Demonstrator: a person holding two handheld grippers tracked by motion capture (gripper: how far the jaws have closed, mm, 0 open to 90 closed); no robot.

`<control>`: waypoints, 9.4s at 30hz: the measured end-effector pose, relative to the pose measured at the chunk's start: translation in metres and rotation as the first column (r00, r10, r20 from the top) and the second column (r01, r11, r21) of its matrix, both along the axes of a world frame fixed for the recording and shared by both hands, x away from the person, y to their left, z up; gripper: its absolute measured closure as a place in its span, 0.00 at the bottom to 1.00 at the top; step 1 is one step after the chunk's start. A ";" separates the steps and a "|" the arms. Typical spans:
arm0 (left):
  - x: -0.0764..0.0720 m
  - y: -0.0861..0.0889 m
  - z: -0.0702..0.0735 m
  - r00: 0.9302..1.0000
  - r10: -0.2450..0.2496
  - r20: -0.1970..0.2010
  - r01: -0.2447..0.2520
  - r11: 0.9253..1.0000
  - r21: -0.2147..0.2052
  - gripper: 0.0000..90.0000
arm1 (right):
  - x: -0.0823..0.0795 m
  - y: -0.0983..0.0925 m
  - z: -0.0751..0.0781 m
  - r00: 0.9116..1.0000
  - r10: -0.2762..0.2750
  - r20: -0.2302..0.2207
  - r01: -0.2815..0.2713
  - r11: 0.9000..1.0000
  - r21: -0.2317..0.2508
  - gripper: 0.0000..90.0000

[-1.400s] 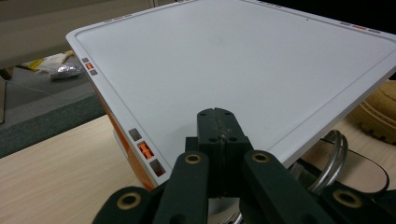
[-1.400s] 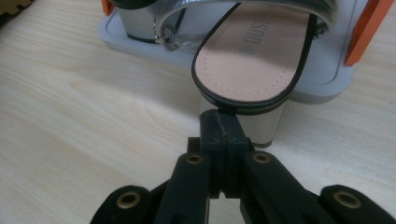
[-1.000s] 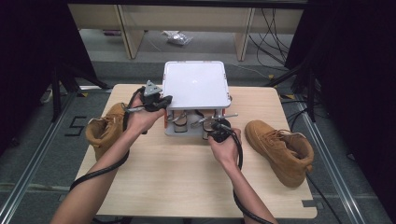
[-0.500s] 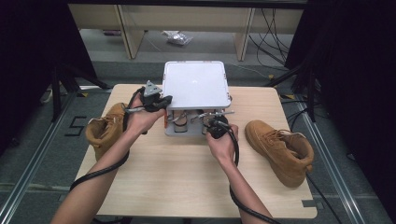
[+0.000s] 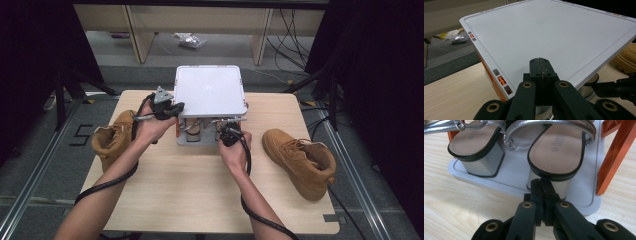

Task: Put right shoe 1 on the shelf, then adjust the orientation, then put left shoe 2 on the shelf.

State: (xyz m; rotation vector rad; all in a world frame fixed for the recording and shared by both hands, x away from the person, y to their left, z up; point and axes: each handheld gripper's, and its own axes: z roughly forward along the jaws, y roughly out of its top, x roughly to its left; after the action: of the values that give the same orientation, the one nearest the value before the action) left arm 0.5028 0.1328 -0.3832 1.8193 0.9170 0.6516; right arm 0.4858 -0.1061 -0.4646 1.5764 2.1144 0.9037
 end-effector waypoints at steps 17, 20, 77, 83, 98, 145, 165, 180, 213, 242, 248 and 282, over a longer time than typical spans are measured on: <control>0.000 0.000 0.000 1.000 -0.002 -0.002 0.002 1.000 0.003 1.00 | 0.005 0.003 -0.008 1.000 0.006 0.001 -0.006 1.000 -0.013 1.00; 0.000 0.000 0.000 1.000 -0.002 -0.002 0.002 1.000 0.002 1.00 | 0.006 0.003 -0.009 1.000 0.017 0.019 -0.016 1.000 -0.024 1.00; -0.054 0.089 0.021 0.993 0.106 -0.046 -0.108 0.993 -0.047 0.54 | -0.097 -0.081 -0.006 0.991 0.055 0.119 -0.067 0.993 0.098 0.61; -0.070 0.109 0.021 0.990 0.129 -0.054 -0.131 0.991 -0.039 0.53 | -0.098 -0.081 -0.002 0.991 0.046 0.125 -0.060 0.992 0.108 0.59; -0.090 0.156 0.017 0.967 0.235 -0.095 -0.238 0.971 -0.026 0.52 | -0.100 -0.077 0.000 0.990 0.037 0.133 -0.056 0.989 0.137 0.57; -0.079 0.219 -0.023 0.902 0.320 -0.289 -0.332 0.943 0.007 0.60 | -0.101 -0.076 -0.007 0.996 0.025 0.085 -0.037 0.989 0.143 0.53; -0.074 0.214 -0.030 0.831 0.374 -0.411 -0.376 0.923 0.078 0.72 | -0.099 -0.078 -0.012 0.996 0.035 0.081 -0.045 0.990 0.131 0.53; -0.072 0.210 -0.037 0.806 0.398 -0.439 -0.420 0.906 0.049 0.83 | -0.098 -0.079 -0.014 0.997 0.040 0.066 -0.049 0.990 0.135 0.53; -0.060 0.206 -0.025 0.852 0.389 -0.352 -0.422 0.906 -0.021 0.90 | -0.096 -0.080 -0.017 0.997 0.042 0.066 -0.051 0.989 0.141 0.52; -0.051 0.187 0.002 0.886 0.375 -0.272 -0.412 0.906 -0.093 0.91 | -0.097 -0.082 -0.017 0.997 0.028 0.067 -0.038 0.988 0.150 0.53; -0.047 0.185 0.003 0.885 0.380 -0.269 -0.421 0.900 -0.115 0.91 | -0.096 -0.083 -0.018 0.997 0.034 0.067 -0.043 0.989 0.139 0.53; -0.031 0.170 0.024 0.884 0.393 -0.253 -0.436 0.888 -0.146 0.91 | -0.098 -0.085 -0.018 0.999 0.000 0.048 -0.008 0.985 0.171 0.53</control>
State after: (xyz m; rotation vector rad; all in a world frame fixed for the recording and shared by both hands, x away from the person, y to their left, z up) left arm 0.4720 0.3023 -0.3596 1.5408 1.4954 0.6015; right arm 0.3880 -0.1913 -0.4822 1.6148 2.0545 1.1404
